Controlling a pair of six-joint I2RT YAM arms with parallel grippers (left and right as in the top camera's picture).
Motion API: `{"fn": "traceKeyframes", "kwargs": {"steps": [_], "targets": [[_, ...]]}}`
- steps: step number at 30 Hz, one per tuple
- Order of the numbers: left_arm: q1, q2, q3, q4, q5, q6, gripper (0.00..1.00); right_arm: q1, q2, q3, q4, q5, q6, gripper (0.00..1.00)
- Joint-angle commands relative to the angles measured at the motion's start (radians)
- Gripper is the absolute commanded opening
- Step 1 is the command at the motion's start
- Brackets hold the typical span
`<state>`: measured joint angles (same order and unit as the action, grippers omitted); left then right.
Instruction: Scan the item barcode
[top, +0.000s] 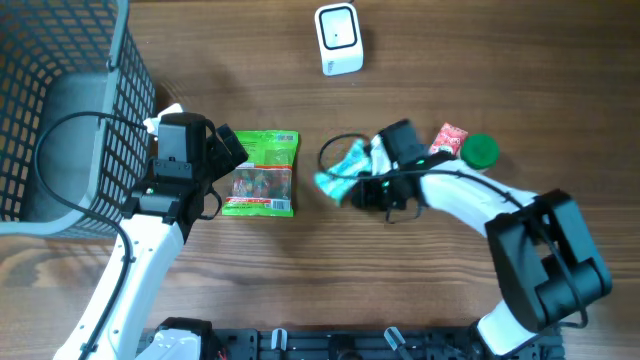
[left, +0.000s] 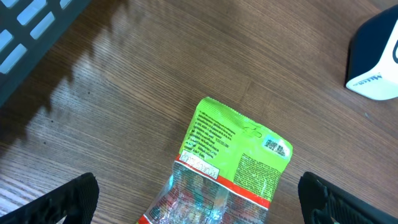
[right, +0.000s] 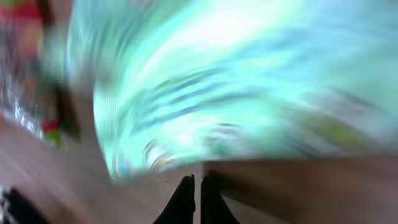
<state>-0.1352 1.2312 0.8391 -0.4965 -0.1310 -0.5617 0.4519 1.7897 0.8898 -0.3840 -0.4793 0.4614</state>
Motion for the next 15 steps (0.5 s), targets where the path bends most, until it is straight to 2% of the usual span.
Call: {"fn": "traceKeyframes", "kwargs": {"steps": [1,4,6,12,15], "targets": [[0.005,-0.005,0.007,0.002,-0.009,0.011,1.0,0.027,0.01,0.002,-0.017,0.006,0.039,0.07],[0.005,-0.005,0.007,0.003,-0.009,0.012,1.0,-0.026,-0.017,0.067,-0.138,0.064,0.037,0.07],[0.005,-0.005,0.007,0.002,-0.009,0.011,1.0,-0.056,-0.035,0.09,-0.155,0.064,0.039,0.07],[0.005,-0.005,0.007,0.002,-0.009,0.011,1.0,-0.076,-0.028,0.09,-0.04,0.106,0.062,0.07],[0.005,-0.005,0.007,0.003,-0.009,0.012,1.0,-0.077,-0.028,0.09,0.005,0.15,0.008,0.12]]}}
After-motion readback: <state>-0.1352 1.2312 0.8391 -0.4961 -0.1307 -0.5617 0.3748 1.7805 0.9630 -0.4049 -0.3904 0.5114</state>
